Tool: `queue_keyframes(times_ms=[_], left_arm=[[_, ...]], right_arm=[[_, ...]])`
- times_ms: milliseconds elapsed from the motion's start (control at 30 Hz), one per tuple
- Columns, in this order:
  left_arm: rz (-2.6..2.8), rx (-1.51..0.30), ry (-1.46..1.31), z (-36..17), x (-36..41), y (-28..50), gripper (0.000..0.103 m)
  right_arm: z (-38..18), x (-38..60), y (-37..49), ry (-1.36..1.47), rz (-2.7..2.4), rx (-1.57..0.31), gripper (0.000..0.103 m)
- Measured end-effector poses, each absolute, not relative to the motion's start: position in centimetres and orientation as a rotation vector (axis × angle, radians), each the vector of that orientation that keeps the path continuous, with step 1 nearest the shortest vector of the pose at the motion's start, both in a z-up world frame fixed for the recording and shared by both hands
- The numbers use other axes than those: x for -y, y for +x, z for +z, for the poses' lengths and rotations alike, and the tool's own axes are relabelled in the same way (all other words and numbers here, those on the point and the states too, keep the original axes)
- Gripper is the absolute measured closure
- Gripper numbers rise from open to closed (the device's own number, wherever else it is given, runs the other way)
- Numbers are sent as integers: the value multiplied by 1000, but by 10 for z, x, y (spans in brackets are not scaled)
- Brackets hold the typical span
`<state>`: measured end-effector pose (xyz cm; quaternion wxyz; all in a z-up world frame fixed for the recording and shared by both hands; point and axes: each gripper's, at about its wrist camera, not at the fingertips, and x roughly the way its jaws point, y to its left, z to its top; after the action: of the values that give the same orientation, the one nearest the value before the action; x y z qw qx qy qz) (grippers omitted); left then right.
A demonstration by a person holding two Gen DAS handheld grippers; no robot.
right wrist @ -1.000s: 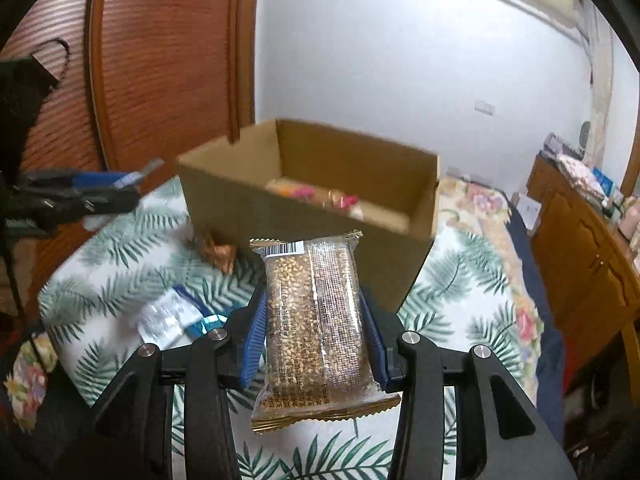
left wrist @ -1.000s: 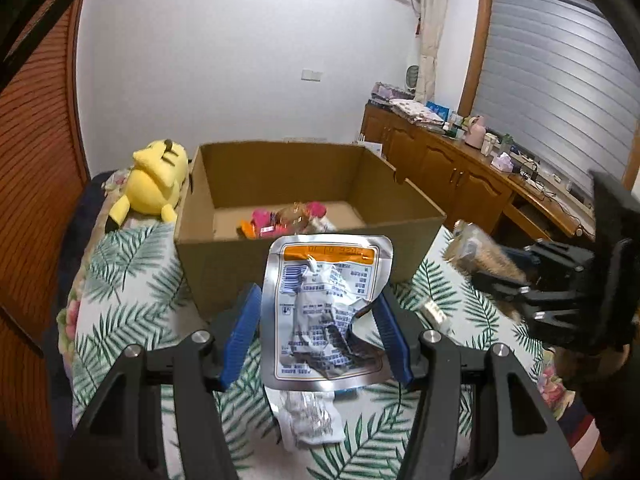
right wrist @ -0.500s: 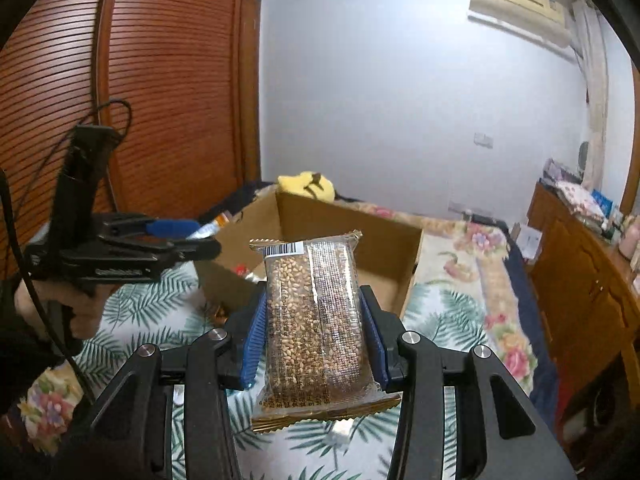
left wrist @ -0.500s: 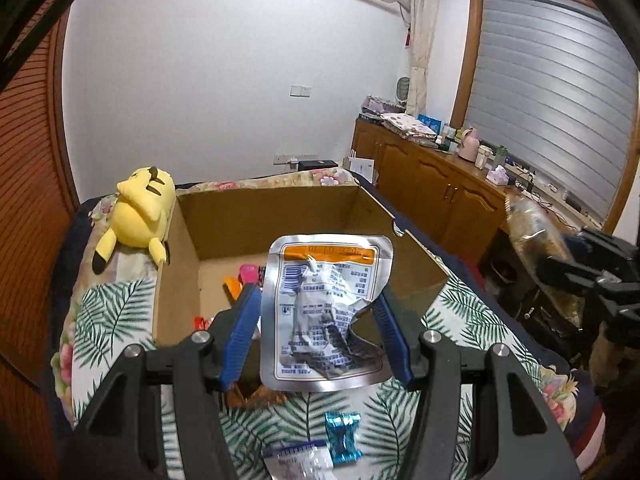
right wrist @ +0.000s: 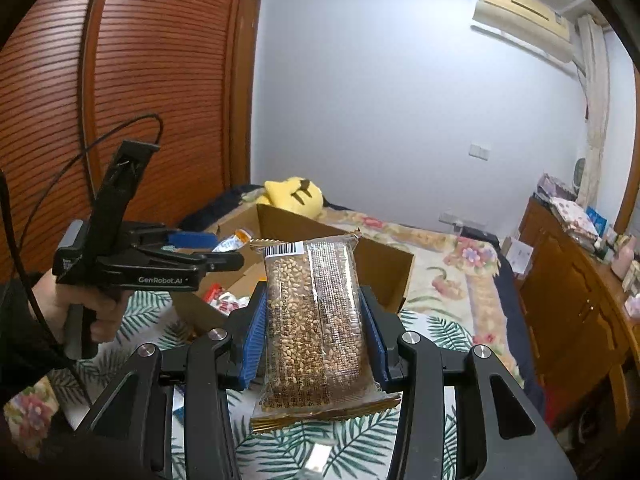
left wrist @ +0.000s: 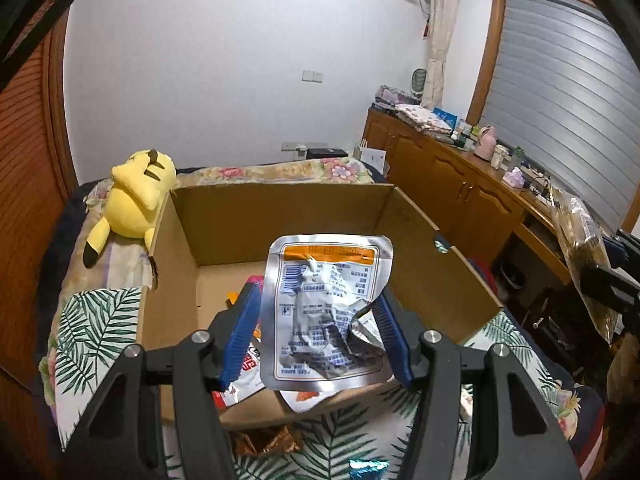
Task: Organize snacks
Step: 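Carry the sachet and grain bar over the box and open both tools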
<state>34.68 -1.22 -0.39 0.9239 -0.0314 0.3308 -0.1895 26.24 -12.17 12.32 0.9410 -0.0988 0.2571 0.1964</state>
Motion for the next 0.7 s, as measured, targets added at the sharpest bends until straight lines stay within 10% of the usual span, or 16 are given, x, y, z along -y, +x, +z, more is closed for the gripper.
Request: queue_keyframes(times_ms=[700], left_arm=[[-386,-737,-70,-44,9,373,36]], right_arm=[[63,110,357,-122,342,-680,59]])
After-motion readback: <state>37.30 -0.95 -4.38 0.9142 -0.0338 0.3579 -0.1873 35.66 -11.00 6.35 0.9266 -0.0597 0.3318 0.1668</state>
